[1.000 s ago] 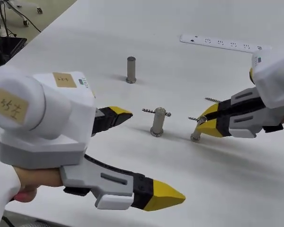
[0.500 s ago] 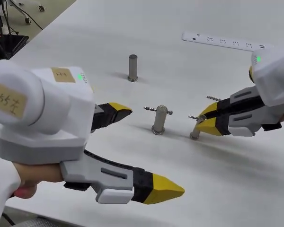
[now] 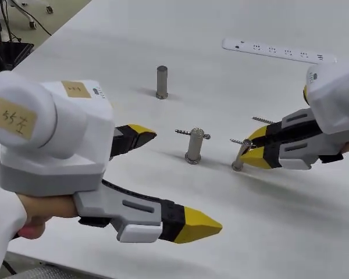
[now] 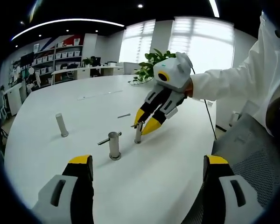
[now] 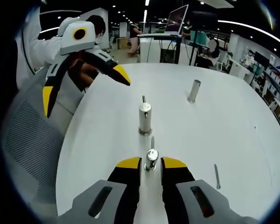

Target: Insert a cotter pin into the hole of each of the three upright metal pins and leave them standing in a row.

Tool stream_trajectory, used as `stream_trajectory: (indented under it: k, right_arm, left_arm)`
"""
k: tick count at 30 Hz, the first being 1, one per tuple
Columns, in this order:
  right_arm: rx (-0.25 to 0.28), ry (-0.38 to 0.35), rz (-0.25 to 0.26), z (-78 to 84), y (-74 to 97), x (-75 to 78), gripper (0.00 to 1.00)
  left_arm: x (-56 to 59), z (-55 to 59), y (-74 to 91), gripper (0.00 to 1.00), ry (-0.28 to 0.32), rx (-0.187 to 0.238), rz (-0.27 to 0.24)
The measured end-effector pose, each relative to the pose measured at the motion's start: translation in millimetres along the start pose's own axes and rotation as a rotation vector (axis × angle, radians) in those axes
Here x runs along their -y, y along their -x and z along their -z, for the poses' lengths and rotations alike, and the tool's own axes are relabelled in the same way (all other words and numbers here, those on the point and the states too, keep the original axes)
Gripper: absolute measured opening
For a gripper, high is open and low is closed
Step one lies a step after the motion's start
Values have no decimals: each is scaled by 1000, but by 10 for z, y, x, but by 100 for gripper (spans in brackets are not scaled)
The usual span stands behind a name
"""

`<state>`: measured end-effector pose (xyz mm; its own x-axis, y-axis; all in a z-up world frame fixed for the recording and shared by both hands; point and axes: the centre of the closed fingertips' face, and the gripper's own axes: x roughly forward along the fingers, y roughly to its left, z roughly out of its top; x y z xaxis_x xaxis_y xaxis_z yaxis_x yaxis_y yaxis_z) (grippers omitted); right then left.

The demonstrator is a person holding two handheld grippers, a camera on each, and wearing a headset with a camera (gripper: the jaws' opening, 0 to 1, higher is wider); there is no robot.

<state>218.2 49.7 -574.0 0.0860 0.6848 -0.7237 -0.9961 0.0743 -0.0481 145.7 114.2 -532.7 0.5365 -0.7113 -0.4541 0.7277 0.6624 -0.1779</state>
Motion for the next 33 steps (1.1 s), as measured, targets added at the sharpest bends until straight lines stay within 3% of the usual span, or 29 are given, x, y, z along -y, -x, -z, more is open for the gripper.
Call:
stream_trajectory:
  k: [3, 8, 12, 22, 25, 30, 33]
  right_arm:
    - [13, -12, 21, -17, 53, 9, 20]
    - [22, -23, 53, 14, 190, 34, 23]
    - [60, -51, 83, -37, 359, 6, 27]
    - [169, -255, 170, -26, 760, -136, 50]
    - [189, -298, 173, -2, 816, -174, 57]
    - [169, -320, 206, 86, 868, -270, 67]
    - [209, -376, 215, 58, 874, -299, 78]
  left_arm:
    - [-16, 3, 8, 98, 0, -4, -4]
    - [-37, -6, 26, 98, -4, -10, -8]
    - [-40, -35, 52, 98, -14, -8, -10]
    - [-91, -99, 183, 99, 16, 19, -25]
    - [-116, -103, 230, 99, 29, 25, -33]
    - [-172, -84, 284, 99, 63, 33, -49]
    - [-204, -71, 293, 99, 90, 45, -55]
